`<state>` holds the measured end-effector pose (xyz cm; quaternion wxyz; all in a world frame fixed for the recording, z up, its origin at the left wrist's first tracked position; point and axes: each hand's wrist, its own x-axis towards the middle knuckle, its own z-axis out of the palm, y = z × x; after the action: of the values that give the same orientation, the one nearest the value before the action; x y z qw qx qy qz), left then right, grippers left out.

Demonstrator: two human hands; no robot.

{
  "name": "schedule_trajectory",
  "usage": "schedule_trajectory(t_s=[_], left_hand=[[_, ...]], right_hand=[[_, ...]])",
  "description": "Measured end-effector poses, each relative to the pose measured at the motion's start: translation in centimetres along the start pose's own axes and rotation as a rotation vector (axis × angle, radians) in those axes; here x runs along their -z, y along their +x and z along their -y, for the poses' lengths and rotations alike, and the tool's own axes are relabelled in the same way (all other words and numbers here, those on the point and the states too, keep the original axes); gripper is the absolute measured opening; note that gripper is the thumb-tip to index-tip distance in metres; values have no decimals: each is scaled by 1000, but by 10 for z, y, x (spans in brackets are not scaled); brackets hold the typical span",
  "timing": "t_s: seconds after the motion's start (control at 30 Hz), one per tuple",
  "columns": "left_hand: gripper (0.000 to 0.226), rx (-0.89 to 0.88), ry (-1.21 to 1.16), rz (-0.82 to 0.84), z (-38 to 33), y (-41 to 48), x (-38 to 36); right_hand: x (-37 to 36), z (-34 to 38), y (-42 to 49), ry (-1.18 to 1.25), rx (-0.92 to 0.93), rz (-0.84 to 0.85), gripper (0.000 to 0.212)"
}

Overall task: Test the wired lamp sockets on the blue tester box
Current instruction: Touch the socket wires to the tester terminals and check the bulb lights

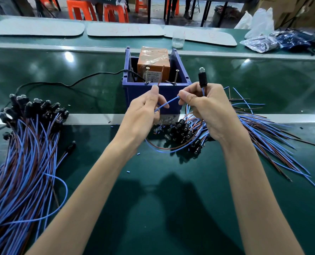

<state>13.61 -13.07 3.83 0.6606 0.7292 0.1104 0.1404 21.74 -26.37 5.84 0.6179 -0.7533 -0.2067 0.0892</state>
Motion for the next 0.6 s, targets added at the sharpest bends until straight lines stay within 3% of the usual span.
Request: schedule_trajectory(t_s=[0.6], left_hand=[[40, -94, 199, -23, -2, -5, -2]], right_hand=[[-6, -3, 2, 59, -54, -166, 29]])
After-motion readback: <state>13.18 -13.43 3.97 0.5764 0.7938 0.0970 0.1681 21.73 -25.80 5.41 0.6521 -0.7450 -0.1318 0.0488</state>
